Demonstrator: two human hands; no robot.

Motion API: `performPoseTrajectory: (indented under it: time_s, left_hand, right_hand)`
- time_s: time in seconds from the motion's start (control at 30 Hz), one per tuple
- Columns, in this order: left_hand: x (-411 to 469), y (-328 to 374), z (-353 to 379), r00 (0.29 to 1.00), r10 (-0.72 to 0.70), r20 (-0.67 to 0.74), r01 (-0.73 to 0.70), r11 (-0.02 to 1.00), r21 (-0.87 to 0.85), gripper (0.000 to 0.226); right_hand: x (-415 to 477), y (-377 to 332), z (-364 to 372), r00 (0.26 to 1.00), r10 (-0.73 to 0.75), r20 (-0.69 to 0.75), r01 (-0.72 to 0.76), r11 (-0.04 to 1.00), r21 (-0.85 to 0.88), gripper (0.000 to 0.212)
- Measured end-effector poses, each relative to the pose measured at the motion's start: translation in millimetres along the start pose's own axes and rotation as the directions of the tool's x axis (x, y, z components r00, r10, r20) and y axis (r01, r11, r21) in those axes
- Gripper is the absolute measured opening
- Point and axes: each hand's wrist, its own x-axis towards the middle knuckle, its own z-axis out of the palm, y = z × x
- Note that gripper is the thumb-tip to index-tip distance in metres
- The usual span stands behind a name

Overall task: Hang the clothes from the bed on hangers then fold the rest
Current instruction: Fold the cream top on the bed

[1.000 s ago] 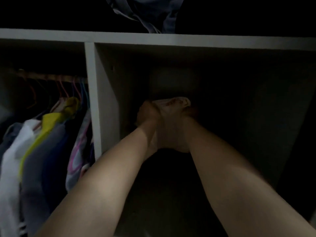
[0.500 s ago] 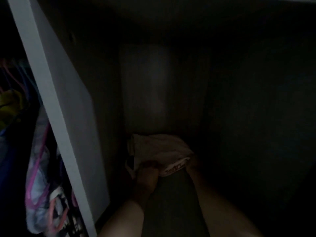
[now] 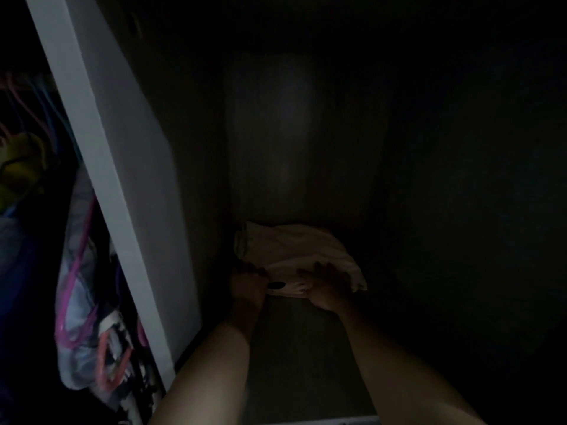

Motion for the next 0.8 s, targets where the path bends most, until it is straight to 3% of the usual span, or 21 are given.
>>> performPoseTrajectory:
  time_s: [0.1,0.13,0.27,0.33,0.43,0.57,0.67,0.73,0.8]
  left_hand:
    - [-1,-3,-1,0.993,-0.010,-0.119,-0.001,0.996,-0.091,0.035]
    - [-5,-4,-2,0.995,-0.054,-0.089,0.040,0.987,-0.153,0.034]
    - [-10,-4,12,0.997,0.067,-0.023,-0.070,0.990,-0.124,0.046]
    - [-18,-1,11,0.998,0.057,-0.031,-0.060,0.994,-0.096,0.050]
    - [-38,12,1,0.984,0.133,-0.121,-0.149,0.980,-0.133,0.057]
    - [-67,27,-2,0.967,0.217,-0.130,-0.241,0.949,-0.203,0.060]
    - [-103,32,5,0.943,0.305,-0.131,-0.326,0.923,-0.202,0.061]
    - [-133,41,11,0.903,0.395,-0.169,-0.421,0.894,-0.155,0.063]
    - [-144,30,12,0.893,0.398,-0.210,-0.427,0.897,-0.116,0.064]
  right_hand:
    - [10,-1,4,1.000,0.007,0.002,-0.007,0.997,0.075,0.052]
    - [11,-1,4,1.000,0.004,0.001,-0.004,0.997,0.078,0.052]
    - [-4,1,2,1.000,-0.021,-0.002,0.021,1.000,-0.001,0.054]
    - [-19,4,-3,0.998,-0.021,-0.062,0.020,1.000,-0.003,0.058]
    - [-54,0,-2,0.978,-0.020,-0.208,-0.001,0.995,-0.101,0.066]
    - [-108,-10,1,0.923,0.022,-0.383,-0.076,0.989,-0.126,0.061]
    - [-169,-12,13,0.901,0.077,-0.427,-0.157,0.975,-0.156,0.064]
    - [-222,-20,20,0.912,0.155,-0.379,-0.225,0.963,-0.149,0.064]
    - [-243,-27,22,0.911,0.094,-0.402,-0.174,0.970,-0.168,0.062]
